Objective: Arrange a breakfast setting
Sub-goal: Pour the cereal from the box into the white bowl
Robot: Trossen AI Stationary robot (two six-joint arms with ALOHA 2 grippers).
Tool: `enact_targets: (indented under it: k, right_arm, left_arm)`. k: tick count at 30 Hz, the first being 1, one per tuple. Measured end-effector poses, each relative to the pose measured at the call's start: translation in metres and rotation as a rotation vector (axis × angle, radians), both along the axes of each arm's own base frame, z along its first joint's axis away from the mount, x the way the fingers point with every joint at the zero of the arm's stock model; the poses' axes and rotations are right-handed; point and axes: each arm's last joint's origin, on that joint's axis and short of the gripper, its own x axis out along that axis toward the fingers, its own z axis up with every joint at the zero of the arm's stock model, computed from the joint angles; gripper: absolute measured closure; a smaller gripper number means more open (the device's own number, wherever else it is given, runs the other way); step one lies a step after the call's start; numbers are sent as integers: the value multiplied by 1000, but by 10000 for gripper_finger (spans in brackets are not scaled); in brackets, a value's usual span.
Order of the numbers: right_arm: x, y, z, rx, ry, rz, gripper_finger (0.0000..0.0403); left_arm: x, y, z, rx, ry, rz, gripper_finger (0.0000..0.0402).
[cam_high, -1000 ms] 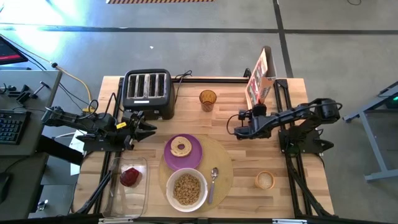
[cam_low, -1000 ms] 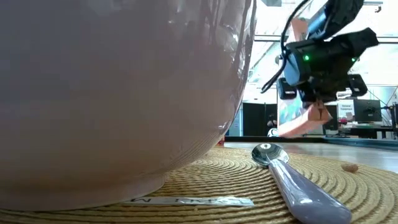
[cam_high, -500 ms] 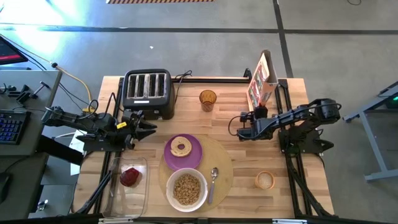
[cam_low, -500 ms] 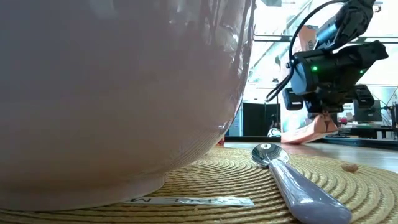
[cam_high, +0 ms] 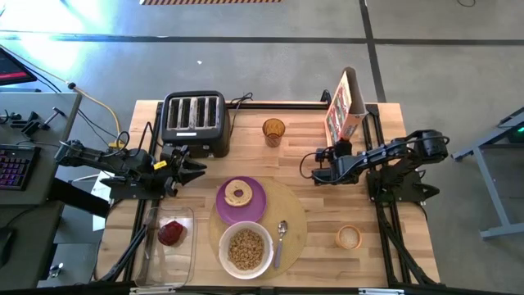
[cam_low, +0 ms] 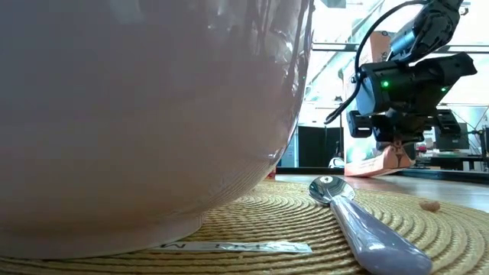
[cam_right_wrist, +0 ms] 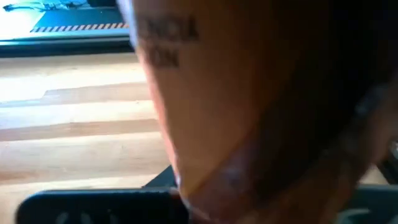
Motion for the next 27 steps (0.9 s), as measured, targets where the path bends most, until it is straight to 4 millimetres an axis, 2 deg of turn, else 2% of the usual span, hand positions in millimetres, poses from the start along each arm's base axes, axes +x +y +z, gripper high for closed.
enact_targets:
  k: [8, 27]
  right_arm:
    - [0, 0, -1, 40, -4, -11, 292]
    - [-1, 2, -4, 146, 15, -14, 222]
  left_arm:
    - [0, 0, 0, -2, 0, 0, 298]
    - [0, 0, 0, -37, 1, -5, 298]
